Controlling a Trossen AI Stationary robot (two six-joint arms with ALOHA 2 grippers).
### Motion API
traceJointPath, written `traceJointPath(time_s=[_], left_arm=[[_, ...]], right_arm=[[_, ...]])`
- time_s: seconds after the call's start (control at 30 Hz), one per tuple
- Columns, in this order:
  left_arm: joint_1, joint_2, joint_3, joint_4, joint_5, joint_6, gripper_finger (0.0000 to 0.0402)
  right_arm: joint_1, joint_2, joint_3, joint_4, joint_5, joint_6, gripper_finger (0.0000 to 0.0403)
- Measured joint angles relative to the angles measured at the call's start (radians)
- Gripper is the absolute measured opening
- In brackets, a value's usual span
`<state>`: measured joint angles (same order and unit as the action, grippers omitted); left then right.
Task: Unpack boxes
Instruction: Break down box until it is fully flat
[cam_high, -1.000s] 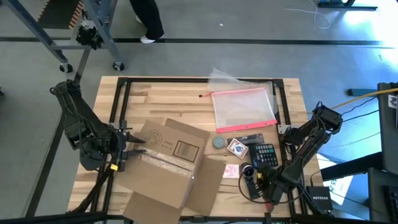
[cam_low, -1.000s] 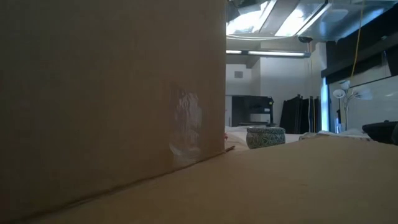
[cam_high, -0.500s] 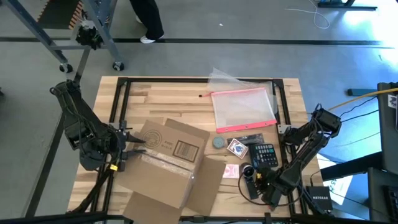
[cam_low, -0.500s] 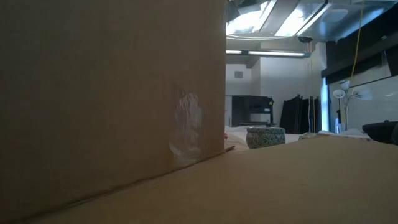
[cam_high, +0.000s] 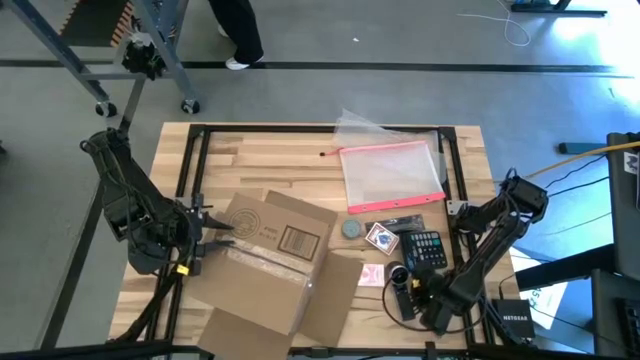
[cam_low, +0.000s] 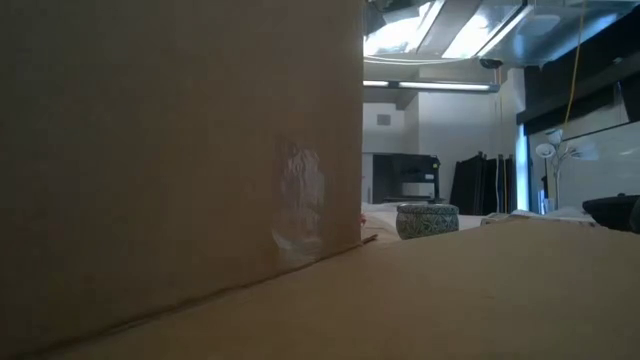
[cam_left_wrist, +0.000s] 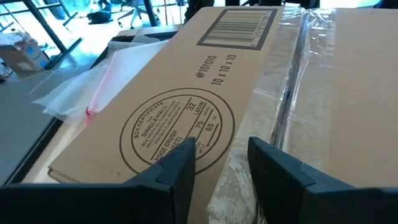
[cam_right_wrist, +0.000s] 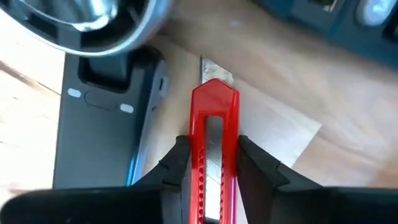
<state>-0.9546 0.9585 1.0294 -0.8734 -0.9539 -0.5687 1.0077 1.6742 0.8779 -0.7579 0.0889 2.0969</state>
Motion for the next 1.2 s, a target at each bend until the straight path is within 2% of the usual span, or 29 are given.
traceJointPath(time_s=[0.17, 0.43, 0.57, 0.77, 0.87, 1.0, 1.2], left_arm=[[0.0, 0.0, 0.0, 0.001, 0.0, 0.012, 0.014], [0.0, 0.0, 0.0, 0.002, -0.001, 0.024, 0.014], [0.0, 0.0, 0.0, 0.002, 0.0, 0.024, 0.014], [0.0, 0.0, 0.0, 0.001, 0.0, 0.023, 0.014], [0.0, 0.0, 0.0, 0.002, 0.0, 0.018, 0.014], [0.0, 0.0, 0.0, 0.001, 0.0, 0.001, 0.014], [0.0, 0.0, 0.0, 0.001, 0.0, -0.003, 0.014]], right_arm=[[-0.001, 0.006, 0.08, -0.12, -0.001, -0.037, 0.0076], [0.0, 0.002, 0.115, -0.14, 0.024, -0.041, 0.0002], [0.0, 0.002, 0.115, -0.143, 0.024, -0.01, 0.0027], [0.0, -0.001, 0.102, -0.141, -0.003, -0.034, 0.0118], [0.0, -0.001, 0.071, -0.126, 0.002, -0.037, 0.0146], [0.0, -0.003, 0.019, -0.025, -0.005, -0.063, 0.0148], [0.001, -0.008, -0.019, 0.012, 0.015, -0.067, 0.0105]])
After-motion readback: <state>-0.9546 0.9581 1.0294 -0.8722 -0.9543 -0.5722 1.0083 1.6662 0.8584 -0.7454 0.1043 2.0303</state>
